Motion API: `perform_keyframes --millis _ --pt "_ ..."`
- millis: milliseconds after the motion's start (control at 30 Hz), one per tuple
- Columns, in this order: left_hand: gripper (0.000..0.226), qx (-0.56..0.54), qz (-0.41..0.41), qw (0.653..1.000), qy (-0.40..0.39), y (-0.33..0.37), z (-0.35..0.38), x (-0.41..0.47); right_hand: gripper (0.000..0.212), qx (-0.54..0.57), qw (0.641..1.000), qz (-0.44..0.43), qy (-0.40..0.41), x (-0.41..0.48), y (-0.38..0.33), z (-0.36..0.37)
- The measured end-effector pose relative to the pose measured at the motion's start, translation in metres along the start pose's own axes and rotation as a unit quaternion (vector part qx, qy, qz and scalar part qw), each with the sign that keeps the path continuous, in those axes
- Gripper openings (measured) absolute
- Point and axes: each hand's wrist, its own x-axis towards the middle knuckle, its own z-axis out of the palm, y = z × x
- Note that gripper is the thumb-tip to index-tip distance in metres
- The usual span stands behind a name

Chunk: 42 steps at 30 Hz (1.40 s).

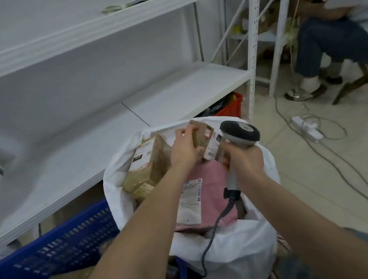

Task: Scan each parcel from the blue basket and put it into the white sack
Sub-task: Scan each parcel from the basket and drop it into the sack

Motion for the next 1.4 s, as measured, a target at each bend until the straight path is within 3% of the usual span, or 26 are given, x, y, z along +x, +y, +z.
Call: perform_keyframes --millis 100,167,300,500,600,767,800,867,900,1000,1100,1200,1300,1400 --pt "0.062 0.105 0.118 0.987 -0.043 0.001 0.024 0.005 0.011 -0.014 1.000 0.004 0.005 0.010 0.007 -0.005" --pt "0.054 0.162 0.142 0.975 -0.061 -0.003 0.030 0.011 0.015 -0.013 1.000 0.010 0.010 0.016 0.012 -0.006" --pt "0.045 0.211 0.117 0.964 -0.110 -0.009 0.036 0.023 0.016 -0.011 0.999 0.033 0.012 0.023 0.017 -0.007" --pt "0.065 0.203 0.092 0.959 -0.177 -0.007 0.047 0.028 0.015 -0.024 0.998 0.058 0.013 0.026 0.025 -0.006" --pt "0.058 0.208 0.079 0.953 -0.205 -0.007 0.050 0.029 0.016 -0.025 0.998 0.063 0.018 0.025 0.026 -0.008" --pt "0.066 0.129 0.047 0.977 -0.162 0.000 0.035 0.024 0.016 -0.044 0.998 0.029 0.034 0.015 0.017 -0.019" --pt "0.072 0.134 0.042 0.978 -0.154 0.000 0.035 0.023 0.025 -0.065 0.997 0.020 0.040 0.015 0.015 -0.020" --pt "0.085 0.153 0.030 0.977 -0.146 0.002 0.039 0.025 0.066 -0.105 0.993 0.006 0.055 0.023 0.014 -0.021" --pt "0.090 0.163 0.023 0.975 -0.148 0.004 0.044 0.028 0.076 -0.121 0.991 0.000 0.056 0.032 0.018 -0.022" --pt "0.089 0.212 0.021 0.966 -0.148 0.007 0.068 0.038 0.057 -0.166 0.986 0.000 0.028 0.052 0.023 -0.023" --pt "0.061 0.260 0.049 0.960 -0.087 0.005 0.088 0.048 0.052 -0.168 0.986 0.006 -0.011 0.054 0.014 -0.022" --pt "0.071 0.218 -0.003 0.972 -0.091 0.010 0.081 0.063 0.018 -0.128 0.991 0.026 -0.038 0.061 0.015 -0.027" --pt "0.089 0.157 -0.088 0.977 -0.118 0.010 0.066 0.076 0.019 -0.087 0.994 0.059 -0.029 0.064 0.020 -0.035" --pt "0.071 0.121 -0.106 0.977 -0.141 0.004 0.072 0.070 0.017 -0.053 0.996 0.070 -0.021 0.063 0.022 -0.037"
